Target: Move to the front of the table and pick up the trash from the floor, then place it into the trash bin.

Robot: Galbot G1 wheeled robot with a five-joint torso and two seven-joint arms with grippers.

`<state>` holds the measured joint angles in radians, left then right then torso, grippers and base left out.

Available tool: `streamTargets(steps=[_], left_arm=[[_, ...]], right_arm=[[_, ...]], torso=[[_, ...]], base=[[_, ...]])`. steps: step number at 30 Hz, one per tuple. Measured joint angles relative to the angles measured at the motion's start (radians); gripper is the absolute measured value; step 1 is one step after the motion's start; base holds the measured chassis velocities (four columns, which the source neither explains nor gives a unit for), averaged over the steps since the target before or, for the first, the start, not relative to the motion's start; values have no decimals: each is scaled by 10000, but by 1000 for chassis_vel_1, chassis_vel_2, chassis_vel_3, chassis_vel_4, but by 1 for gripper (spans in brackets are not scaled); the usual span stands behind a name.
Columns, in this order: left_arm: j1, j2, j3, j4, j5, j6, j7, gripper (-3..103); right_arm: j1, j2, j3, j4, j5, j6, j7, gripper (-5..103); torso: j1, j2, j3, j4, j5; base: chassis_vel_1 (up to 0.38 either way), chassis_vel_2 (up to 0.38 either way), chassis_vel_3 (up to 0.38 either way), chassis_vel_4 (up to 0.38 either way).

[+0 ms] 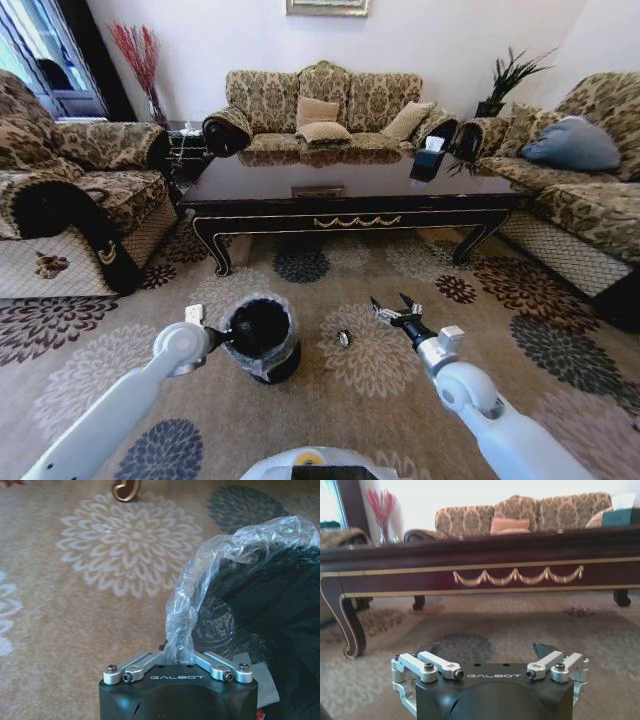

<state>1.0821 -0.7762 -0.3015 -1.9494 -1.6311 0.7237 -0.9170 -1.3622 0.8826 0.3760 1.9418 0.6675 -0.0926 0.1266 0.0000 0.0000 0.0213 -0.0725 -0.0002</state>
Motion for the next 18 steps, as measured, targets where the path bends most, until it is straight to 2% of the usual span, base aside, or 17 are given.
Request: streamTargets(steps=[4, 6, 9, 18], left_arm=[[243, 5, -445, 201, 128, 23, 246, 0], [338, 24, -642, 459, 562, -40, 622, 0], [357, 28, -822, 743, 788, -104, 833, 0], [773, -43, -1630, 1078, 726, -133, 1330, 0]], right_arm=[[311, 119, -369, -659, -383, 123, -96, 100], [597, 216, -664, -1097, -605, 198, -135, 100], [937, 317, -963, -1505, -657, 181, -74, 100], [2483, 637, -2300, -3528, -781, 120, -79, 100]], torso=[[0, 0, 1, 0, 0], [0, 0, 1, 0, 0], [0, 0, 1, 2, 1], [1, 0, 1, 2, 1]], base=[[0, 0, 0, 0], [0, 0, 0, 0], [0, 0, 0, 0], [0, 0, 0, 0]])
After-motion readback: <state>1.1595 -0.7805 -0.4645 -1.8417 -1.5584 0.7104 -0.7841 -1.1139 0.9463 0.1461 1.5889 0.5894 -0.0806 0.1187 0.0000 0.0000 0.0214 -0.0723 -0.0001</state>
